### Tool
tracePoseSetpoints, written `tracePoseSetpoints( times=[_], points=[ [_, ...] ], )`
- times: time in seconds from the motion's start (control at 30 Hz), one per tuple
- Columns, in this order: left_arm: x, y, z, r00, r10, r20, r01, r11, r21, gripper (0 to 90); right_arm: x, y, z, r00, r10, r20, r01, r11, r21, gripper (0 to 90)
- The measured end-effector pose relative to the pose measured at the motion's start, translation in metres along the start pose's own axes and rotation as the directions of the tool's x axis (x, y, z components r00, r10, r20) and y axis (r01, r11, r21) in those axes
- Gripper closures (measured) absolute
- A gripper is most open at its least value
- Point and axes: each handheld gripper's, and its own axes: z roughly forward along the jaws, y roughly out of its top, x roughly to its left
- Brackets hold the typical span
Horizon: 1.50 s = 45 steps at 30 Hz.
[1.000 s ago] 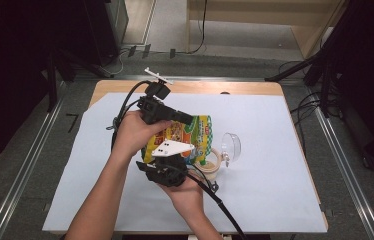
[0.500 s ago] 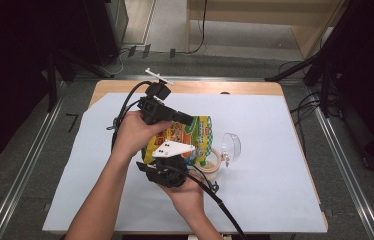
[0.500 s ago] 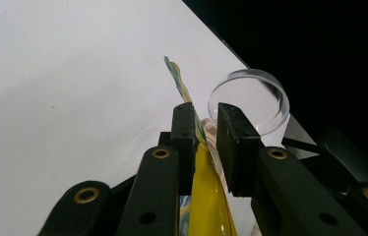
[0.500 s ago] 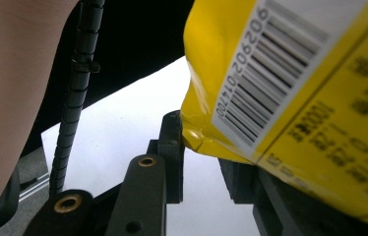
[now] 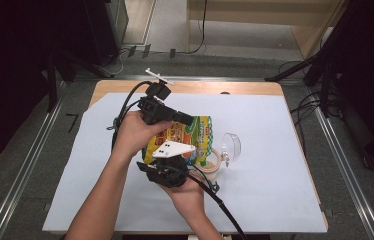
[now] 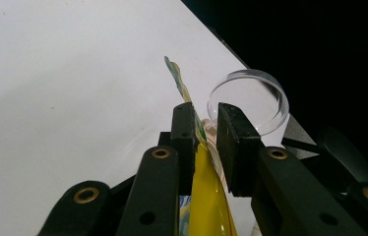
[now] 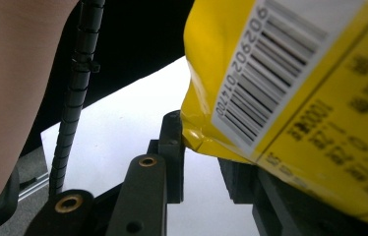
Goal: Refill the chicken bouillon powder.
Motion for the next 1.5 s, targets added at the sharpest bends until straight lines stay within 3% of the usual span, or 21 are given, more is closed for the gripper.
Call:
tracePoseSetpoints(
  times=[1.5],
  points=[
    [-0.0029, 0.001, 0.0009, 0.9999, 0.013, 0.008, -0.013, 0.9999, -0.01, 78.9, -0.0003, 0.0, -0.0027, 0.9999, -0.008, 0.014, 0.008, 1.0, 0.0, 74.9]
  ],
)
